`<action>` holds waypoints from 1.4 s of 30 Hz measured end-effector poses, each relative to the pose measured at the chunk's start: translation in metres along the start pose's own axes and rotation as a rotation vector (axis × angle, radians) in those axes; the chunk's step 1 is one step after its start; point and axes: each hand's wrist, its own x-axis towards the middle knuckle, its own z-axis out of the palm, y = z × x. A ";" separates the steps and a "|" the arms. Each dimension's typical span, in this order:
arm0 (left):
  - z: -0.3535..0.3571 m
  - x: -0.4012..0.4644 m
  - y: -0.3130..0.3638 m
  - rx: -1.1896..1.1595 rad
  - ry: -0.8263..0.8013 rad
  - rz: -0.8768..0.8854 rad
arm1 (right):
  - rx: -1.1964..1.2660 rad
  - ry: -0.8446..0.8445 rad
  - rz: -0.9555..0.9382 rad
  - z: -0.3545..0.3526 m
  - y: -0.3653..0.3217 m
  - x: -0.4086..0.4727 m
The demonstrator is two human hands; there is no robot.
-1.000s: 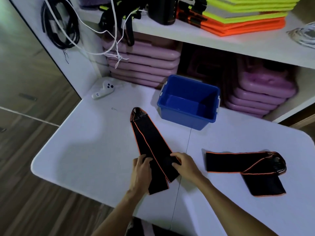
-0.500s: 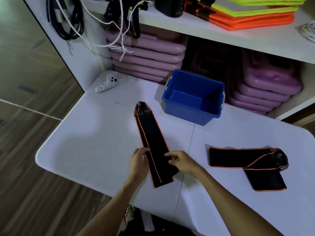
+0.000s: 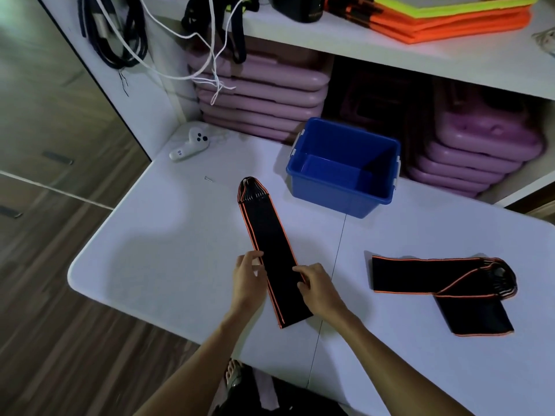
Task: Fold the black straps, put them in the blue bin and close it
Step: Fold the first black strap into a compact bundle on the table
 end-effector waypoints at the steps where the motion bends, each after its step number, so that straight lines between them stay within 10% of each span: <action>1: -0.001 0.003 0.000 0.022 0.002 0.019 | -0.075 0.011 -0.015 0.000 -0.002 -0.004; 14: 0.003 0.099 0.024 0.924 -0.306 0.312 | -0.527 0.173 -0.013 0.046 -0.008 -0.028; 24: -0.034 0.126 0.002 1.005 -0.386 0.127 | -0.416 0.231 -0.004 0.043 -0.007 -0.032; 31: -0.021 0.125 0.008 1.083 -0.363 0.525 | -0.489 0.253 -0.010 0.040 -0.002 -0.030; 42: -0.034 0.133 -0.007 0.946 -0.432 0.366 | -0.397 0.305 -0.033 0.008 0.027 -0.022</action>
